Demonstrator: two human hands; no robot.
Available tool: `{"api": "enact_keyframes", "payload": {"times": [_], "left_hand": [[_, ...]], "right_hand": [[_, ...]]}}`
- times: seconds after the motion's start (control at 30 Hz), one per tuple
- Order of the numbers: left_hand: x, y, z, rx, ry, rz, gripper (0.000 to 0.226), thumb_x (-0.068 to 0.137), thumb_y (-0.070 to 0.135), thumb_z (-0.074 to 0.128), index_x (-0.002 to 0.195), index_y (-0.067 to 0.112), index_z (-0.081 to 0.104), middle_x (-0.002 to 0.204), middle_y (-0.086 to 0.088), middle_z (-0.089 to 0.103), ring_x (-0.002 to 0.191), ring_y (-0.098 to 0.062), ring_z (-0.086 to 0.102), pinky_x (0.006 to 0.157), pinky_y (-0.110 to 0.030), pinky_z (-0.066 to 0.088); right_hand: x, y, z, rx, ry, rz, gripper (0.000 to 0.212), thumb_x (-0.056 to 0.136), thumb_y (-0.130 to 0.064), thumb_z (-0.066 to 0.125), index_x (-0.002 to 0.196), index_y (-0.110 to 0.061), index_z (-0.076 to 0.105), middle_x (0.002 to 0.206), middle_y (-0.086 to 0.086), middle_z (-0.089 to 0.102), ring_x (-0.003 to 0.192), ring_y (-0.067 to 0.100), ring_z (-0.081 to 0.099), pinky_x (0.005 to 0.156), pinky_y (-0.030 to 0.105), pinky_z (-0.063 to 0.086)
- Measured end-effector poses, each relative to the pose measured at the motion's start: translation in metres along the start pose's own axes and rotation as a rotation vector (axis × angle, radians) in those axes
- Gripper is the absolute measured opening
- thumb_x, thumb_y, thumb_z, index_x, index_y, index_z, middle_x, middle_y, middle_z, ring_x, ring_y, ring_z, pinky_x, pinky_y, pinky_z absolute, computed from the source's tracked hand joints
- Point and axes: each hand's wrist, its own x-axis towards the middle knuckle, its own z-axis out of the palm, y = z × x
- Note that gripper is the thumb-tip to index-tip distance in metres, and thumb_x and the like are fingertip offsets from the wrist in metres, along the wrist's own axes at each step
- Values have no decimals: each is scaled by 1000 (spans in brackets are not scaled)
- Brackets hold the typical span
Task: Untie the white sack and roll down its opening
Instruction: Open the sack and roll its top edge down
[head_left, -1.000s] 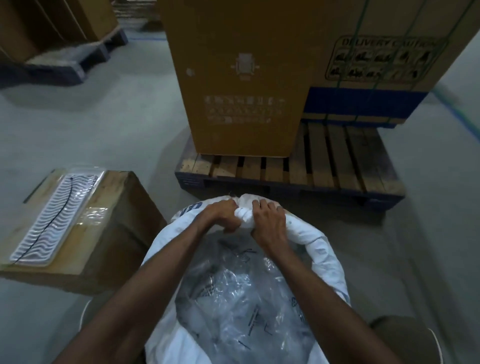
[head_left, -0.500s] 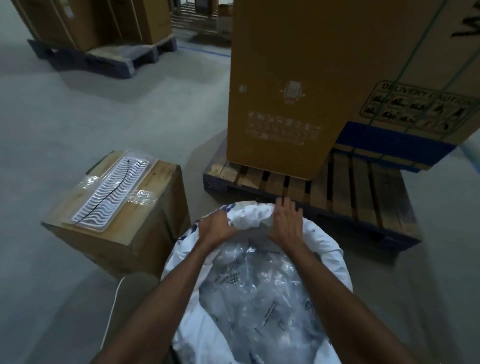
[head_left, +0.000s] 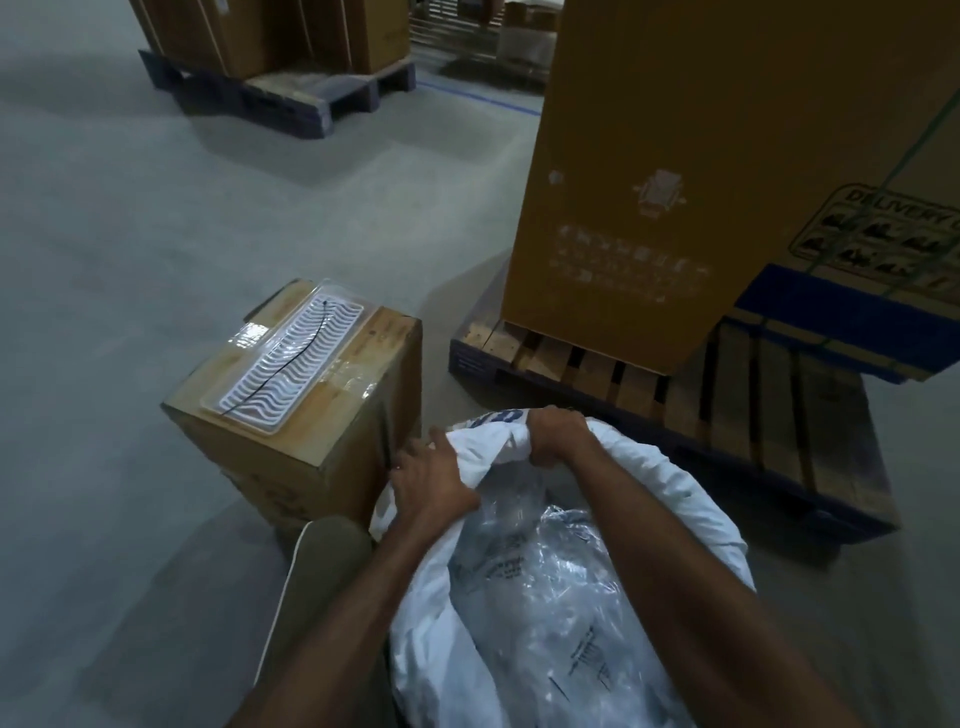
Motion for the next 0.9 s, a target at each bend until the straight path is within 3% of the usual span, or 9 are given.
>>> {"api": "enact_keyframes", "payload": {"times": [0.13,0.23,0.33,0.4,0.47,0.6,0.73,0.83,0.9], "left_hand": [[8,-24,-5,-331,-197,-87,78,70,54,71,136,15,56,134,-12,61,120,-32,61,100,-40,51],[-1,15,-21,-503,-310,-32,41,67,16,71,105,2,66,101,-15,67,90,-27,65,86,-45,59],[-9,10,-8,-480,-374,80,47,82,-12,60,129,-10,50,112,-22,62,99,-28,63,97,-44,52],[9,11,-20,-503,-407,-4,46,75,3,77,119,4,62,116,-18,65,100,-26,65,98,-47,54],[5,-19,-29,-539,-463,87,72,53,37,94,117,22,66,120,-5,68,104,-20,65,95,-42,56],[-35,-32,7,-146,3,4,112,54,55,89,146,21,36,138,-9,49,125,-34,48,103,-45,44],[-44,-49,36,-203,89,-142,84,69,35,83,138,16,38,127,-11,55,112,-32,61,86,-39,53],[-30,-48,28,-598,-47,-94,50,77,14,75,125,6,64,110,-4,69,106,-27,68,72,-16,51],[-19,-52,9,-843,-236,-100,34,86,-5,66,121,-6,64,105,-10,67,94,-22,65,60,-9,47]], "right_hand": [[-2,-8,5,15,249,-45,81,75,-37,83,142,-14,45,137,10,53,126,28,53,109,41,39],[-11,-24,22,-51,424,-365,106,65,-31,87,153,-16,30,154,12,38,144,31,34,123,50,23],[-18,-44,29,-127,381,-567,100,60,-29,88,147,-18,40,147,9,49,138,30,44,119,51,27],[-20,-56,17,-136,312,-517,77,70,-27,85,139,-17,53,134,10,61,125,29,55,111,44,34],[-14,-67,5,-170,259,-463,52,81,-25,76,129,-15,62,122,11,68,115,30,63,100,40,43],[0,-82,-4,-249,120,-381,51,85,-31,69,133,-17,57,123,8,68,112,28,67,90,39,52],[5,-87,-11,-220,44,-372,55,85,-31,75,135,-17,56,130,8,64,117,26,63,99,41,47],[0,-87,0,-182,246,-502,87,69,-26,88,144,-18,46,141,9,53,130,28,49,116,49,32],[-8,-85,13,-190,339,-684,101,58,-20,90,147,-16,42,146,12,48,137,32,42,121,54,25]]}}
